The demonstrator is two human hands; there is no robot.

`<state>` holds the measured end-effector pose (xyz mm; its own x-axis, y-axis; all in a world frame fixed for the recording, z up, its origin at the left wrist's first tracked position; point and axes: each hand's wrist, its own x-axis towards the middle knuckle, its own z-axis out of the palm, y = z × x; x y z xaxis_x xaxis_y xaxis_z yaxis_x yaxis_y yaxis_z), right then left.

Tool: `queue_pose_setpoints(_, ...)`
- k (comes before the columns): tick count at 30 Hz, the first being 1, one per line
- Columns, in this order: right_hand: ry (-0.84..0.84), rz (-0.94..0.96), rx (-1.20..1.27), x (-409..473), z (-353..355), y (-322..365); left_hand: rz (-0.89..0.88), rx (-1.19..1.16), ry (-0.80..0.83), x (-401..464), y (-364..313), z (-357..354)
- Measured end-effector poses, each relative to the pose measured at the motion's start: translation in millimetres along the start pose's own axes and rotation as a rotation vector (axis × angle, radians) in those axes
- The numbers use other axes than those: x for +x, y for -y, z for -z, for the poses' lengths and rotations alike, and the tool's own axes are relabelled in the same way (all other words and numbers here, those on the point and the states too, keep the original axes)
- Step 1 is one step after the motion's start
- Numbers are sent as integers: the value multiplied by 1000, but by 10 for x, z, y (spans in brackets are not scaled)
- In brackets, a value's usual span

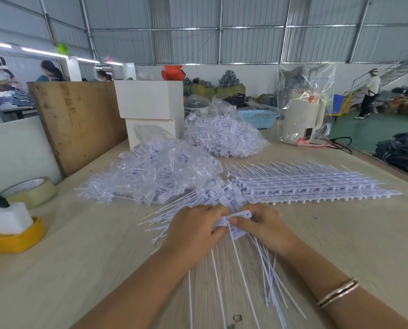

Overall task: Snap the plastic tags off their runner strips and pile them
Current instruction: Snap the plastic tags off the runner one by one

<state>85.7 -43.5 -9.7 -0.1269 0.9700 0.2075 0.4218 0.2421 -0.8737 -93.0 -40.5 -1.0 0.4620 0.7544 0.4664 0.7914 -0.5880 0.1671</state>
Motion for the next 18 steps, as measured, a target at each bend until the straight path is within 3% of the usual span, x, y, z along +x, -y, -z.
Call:
queue_pose_setpoints(8, -8, 107, -7, -6, -13, -2, 27, 16, 66, 3, 17, -10)
queue_pose_setpoints(18, -118, 248, -241, -14, -27, 34, 65, -5, 75, -5, 43, -32)
